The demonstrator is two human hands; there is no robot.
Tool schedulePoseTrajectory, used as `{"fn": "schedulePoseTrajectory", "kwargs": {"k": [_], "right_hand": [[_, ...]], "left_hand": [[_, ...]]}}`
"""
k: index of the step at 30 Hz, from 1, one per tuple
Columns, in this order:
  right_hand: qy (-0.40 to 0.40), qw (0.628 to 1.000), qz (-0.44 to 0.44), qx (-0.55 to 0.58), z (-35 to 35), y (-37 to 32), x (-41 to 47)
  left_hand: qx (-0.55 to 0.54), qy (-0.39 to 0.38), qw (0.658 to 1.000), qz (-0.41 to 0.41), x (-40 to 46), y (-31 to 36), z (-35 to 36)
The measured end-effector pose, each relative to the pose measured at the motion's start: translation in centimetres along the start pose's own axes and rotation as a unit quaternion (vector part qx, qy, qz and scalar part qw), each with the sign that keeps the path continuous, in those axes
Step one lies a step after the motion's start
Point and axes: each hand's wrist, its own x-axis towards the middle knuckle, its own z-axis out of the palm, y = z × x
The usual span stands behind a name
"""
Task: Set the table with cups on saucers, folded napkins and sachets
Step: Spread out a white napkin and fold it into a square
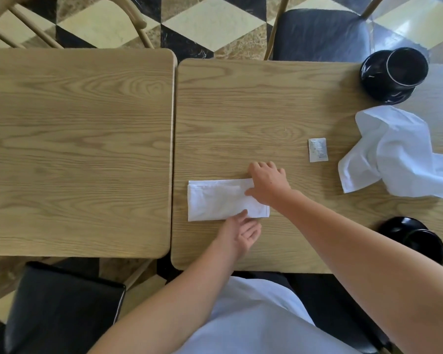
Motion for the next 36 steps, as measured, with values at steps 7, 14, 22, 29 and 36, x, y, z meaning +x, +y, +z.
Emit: {"fn": "schedulePoseTrajectory", "kwargs": {"k": [7, 14, 22, 29, 36], "right_hand": [[-0.072, 0.996, 0.048, -0.017, -1.2, -0.2, -0.4], [-0.175, 0.921, 0.117, 0.329, -3.6, -0.2, -2.8], [-0.065, 0.820, 0.098, 0.560, -7.8, -1.5, -6.1], [-0.122, 0.672, 0.190, 0.705, -2.9, -2.2, -8.3], [-0.215, 0.693, 0.273, 0.631, 4.2, -1.8, -9.9]], "left_hand": [[-0.028, -0.006, 0.999, 0.023, -0.4, 0.7, -0.6], [0.036, -0.040, 0.989, 0.134, -3.1, 3.8, -1.6], [0.197, -0.065, 0.924, 0.322, -8.2, 9.0, 2.1], [0.262, -0.067, 0.940, 0.206, -7.4, 7.6, -0.3], [0.296, 0.012, 0.950, 0.098, -4.9, 4.6, -4.4]]}}
